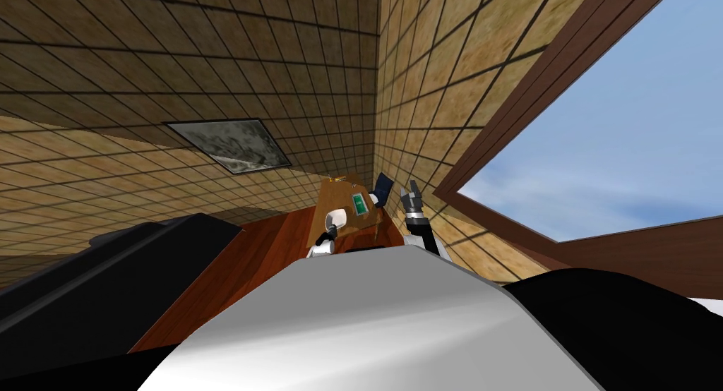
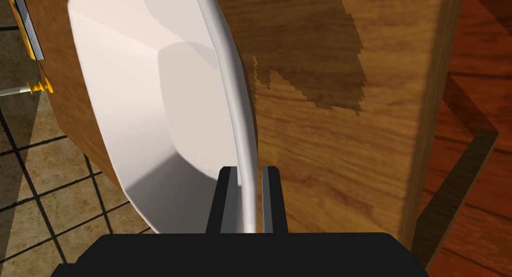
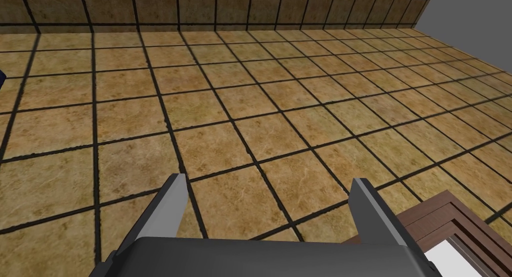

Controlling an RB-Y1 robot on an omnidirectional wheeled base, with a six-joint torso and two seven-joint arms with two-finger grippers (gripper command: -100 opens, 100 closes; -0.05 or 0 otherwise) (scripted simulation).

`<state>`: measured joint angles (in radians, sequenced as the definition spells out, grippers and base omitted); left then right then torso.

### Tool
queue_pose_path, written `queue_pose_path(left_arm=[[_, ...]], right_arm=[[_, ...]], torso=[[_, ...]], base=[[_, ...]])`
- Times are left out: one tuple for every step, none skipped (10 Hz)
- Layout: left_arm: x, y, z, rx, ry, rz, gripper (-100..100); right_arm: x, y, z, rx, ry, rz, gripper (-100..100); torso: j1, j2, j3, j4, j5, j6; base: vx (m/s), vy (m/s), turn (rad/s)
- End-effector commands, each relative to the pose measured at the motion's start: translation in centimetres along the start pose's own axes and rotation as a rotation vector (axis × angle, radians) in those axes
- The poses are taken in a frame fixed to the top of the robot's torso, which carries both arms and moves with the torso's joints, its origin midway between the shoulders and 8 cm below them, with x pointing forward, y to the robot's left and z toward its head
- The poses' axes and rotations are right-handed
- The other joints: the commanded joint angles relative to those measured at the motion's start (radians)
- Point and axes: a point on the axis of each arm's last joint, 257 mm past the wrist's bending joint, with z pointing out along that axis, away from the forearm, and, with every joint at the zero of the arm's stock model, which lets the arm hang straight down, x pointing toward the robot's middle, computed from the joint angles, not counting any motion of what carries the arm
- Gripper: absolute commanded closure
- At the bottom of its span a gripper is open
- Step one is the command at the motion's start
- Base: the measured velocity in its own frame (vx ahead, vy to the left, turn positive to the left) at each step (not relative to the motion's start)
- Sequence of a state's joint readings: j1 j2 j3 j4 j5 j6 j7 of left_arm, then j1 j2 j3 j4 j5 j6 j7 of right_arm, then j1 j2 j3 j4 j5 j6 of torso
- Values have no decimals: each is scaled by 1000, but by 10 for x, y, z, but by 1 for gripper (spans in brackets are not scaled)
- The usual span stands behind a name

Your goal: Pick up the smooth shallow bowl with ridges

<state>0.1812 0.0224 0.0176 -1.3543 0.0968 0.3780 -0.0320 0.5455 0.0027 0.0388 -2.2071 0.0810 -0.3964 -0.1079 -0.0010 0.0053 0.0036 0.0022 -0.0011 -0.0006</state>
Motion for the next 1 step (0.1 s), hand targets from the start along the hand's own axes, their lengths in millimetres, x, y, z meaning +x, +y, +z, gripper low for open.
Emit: queue_pose_path(left_arm=[[0, 0, 0, 0, 0, 0, 0]], right_arm=[[0, 0, 0, 0, 0, 0, 0]], torso=[[0, 0, 0, 0, 0, 0]], base=[[-6, -2, 0]])
